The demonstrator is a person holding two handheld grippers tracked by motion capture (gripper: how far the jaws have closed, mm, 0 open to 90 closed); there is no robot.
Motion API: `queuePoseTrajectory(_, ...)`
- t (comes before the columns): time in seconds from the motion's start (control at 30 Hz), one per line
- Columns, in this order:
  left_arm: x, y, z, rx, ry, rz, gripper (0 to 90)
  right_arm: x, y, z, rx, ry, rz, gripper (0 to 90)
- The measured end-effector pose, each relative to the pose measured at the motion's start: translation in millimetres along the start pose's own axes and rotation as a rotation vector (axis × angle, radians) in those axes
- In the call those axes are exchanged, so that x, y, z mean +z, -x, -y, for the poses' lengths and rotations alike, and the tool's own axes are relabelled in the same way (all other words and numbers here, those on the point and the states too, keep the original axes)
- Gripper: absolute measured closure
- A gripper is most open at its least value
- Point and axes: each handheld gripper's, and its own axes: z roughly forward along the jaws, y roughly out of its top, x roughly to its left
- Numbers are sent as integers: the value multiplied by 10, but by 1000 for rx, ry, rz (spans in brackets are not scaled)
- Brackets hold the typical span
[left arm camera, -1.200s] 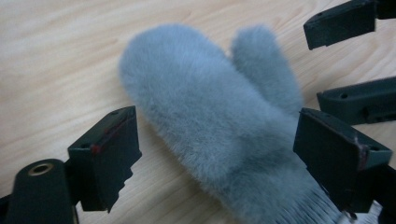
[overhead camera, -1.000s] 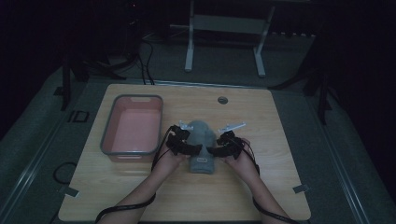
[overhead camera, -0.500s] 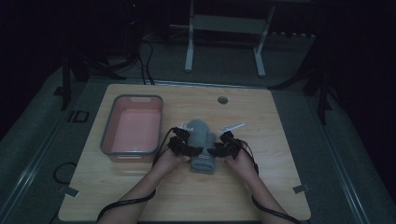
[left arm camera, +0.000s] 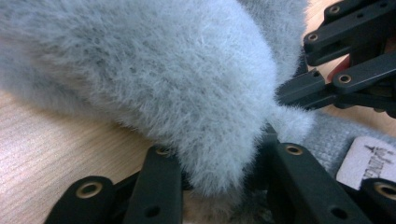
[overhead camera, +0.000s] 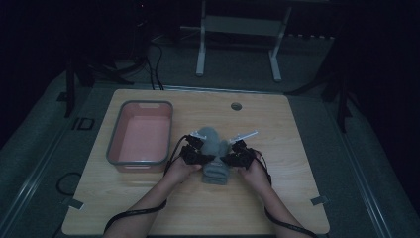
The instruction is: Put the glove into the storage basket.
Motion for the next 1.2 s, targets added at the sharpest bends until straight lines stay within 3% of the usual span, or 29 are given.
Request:
queuePoseTrajectory(0.17,-90,49,-65,-3,14,12,755,-95,-66,-10,-10,37,16,812)
queuePoseTrajectory(0.3,-211,117,-145,5,57,26,761,-223,-90,-49,-9,72,7,817)
queuePoseTrajectory(0.5,-368,203,-273,41,72,29,760,-417,-165,-156,-30,99,28,819)
queuePoseTrajectory(0.67,-569,269,-421,91,74,28,760,-588,-251,-274,-51,131,29,818)
queuePoseTrajectory(0.83,-733,307,-539,109,94,26,759,-727,-330,-408,-62,159,37,818)
queuePoseTrajectory(1.2,-1200,250,-795,163,134,3,759,-919,-530,-827,-99,224,47,818)
